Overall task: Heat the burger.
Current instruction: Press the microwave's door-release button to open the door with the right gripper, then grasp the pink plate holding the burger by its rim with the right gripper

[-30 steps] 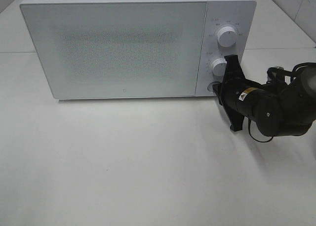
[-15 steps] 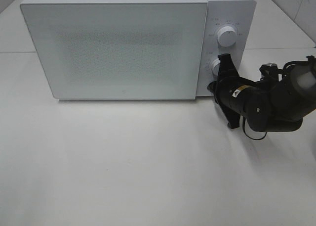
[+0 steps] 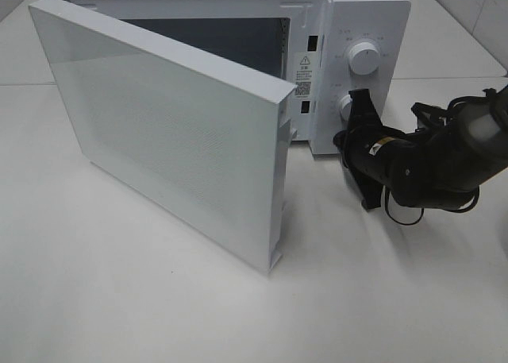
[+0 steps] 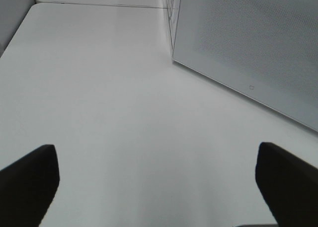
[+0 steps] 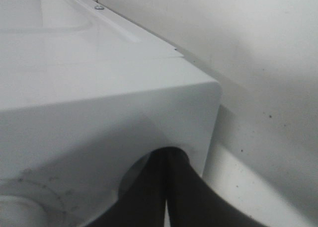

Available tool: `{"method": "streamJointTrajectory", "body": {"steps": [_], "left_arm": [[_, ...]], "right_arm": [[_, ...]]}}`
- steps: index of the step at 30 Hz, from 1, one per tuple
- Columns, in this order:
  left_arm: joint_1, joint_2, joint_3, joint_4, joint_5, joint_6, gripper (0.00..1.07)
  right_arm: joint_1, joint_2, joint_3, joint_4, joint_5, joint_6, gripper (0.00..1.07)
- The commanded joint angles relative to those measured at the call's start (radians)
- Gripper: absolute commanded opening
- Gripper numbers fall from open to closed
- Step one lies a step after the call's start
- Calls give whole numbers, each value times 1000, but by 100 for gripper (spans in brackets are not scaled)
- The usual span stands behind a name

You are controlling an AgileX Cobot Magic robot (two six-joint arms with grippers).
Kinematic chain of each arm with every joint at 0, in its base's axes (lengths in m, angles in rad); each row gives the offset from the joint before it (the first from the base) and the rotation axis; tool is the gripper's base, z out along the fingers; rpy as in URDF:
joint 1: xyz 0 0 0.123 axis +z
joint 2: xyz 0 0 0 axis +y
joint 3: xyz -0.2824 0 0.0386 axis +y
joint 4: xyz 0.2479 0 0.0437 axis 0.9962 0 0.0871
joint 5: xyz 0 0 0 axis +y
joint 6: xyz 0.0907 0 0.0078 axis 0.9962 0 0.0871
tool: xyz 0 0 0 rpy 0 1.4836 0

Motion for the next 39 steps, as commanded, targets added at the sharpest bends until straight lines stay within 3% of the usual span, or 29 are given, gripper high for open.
{"method": "streamJointTrajectory", "body": {"steps": [1,7,12,17,26,35,39], "left_arm": [[1,-13,3,-5,-16,-4,102],[1,-13,3,-5,-16,-4,102],[1,-13,3,-5,-16,-4,102],[1,-13,3,-5,-16,-4,102],[1,-13,3,-5,-16,-4,102],[1,-13,3,-5,-16,-4,102],[1,-13,3,-5,-16,-4,102]], "right_arm": [[-46,-1,-122,50,-413,3,0],[-46,-1,-122,41,-404,11,0],[-46,-12,-110,-16,-234,80,0],[-46,-79,-18,-158,-20,165,0],[-46,-187,90,-248,149,154,0],[-46,-353,146,-315,451,-3,0],[-50,-461,146,-313,647,-224,0]]}}
